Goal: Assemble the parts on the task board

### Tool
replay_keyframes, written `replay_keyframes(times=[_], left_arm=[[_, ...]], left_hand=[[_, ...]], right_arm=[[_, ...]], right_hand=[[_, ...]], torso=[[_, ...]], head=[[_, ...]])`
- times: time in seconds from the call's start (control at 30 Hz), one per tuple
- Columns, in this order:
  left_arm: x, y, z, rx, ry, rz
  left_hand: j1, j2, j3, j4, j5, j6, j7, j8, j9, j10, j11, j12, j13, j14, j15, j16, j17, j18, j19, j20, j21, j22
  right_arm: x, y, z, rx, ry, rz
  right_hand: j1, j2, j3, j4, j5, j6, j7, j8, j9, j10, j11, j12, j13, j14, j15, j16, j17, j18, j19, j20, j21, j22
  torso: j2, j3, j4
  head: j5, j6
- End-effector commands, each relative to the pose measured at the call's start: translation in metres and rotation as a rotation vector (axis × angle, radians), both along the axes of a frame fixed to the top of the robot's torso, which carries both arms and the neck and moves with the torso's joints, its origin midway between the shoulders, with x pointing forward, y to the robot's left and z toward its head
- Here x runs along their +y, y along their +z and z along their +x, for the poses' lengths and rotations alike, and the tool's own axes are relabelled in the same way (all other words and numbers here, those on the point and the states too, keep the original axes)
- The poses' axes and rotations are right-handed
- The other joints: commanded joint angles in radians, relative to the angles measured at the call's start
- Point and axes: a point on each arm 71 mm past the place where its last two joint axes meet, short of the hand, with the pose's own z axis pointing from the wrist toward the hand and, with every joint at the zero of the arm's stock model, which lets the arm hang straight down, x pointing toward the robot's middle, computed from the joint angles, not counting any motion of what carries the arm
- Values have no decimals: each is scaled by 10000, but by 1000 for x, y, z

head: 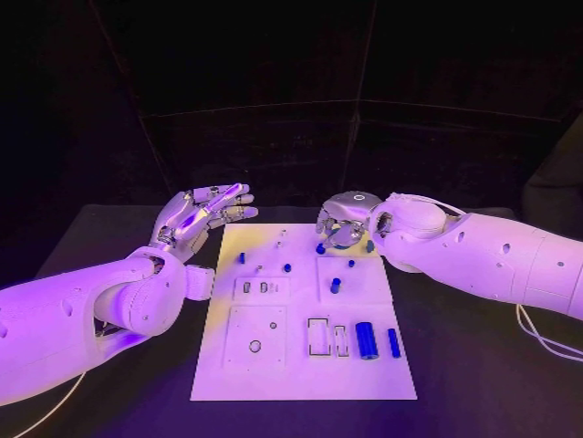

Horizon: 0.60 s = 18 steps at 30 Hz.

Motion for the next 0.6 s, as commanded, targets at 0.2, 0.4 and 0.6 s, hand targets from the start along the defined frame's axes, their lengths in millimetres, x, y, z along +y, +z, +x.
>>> replay_keyframes(times=[0.2, 0.4, 0.6], left_arm=[[-2, 6, -3, -617, -202, -266], [-2, 6, -3, -592, -187, -250], [-1, 6, -4, -555, -140, -258]], left_hand=[[61, 12, 9, -65, 35, 65, 300, 26, 2, 74, 27, 53, -4, 40, 8, -50, -14, 59, 59, -4, -33, -19], [33, -6, 0, -70, 29, 64, 312, 15, -2, 69, 34, 46, -8, 45, 7, -59, -19, 60, 73, -5, -36, -26], [28, -9, 0, -73, 28, 64, 316, 12, -3, 68, 36, 44, -9, 51, 6, -60, -20, 61, 80, -5, -36, -27]], right_arm=[[4, -3, 1, 392, -58, -664], [7, -4, 1, 533, 22, -672], [9, -5, 3, 623, 74, -686]], right_hand=[[-72, -118, 271, 35, -66, -210, 21, -46, -1, -344, 61, -33, 6, 235, 112, 849, 841, -156, 102, 107, 544, 663], [-79, -133, 371, 80, -200, -268, -14, -39, 3, -307, 36, 6, 23, 223, 104, 1161, 1146, -197, 172, 117, 780, 986], [-17, -50, 556, 95, -194, -227, -3, -15, 13, -238, 35, 22, 21, 253, 103, 1505, 1515, -261, 320, 118, 1050, 1402]], torso=[[88, -6, 11], [141, -9, 20], [190, -10, 24]], head=[[21, -75], [50, -104], [63, -97]])
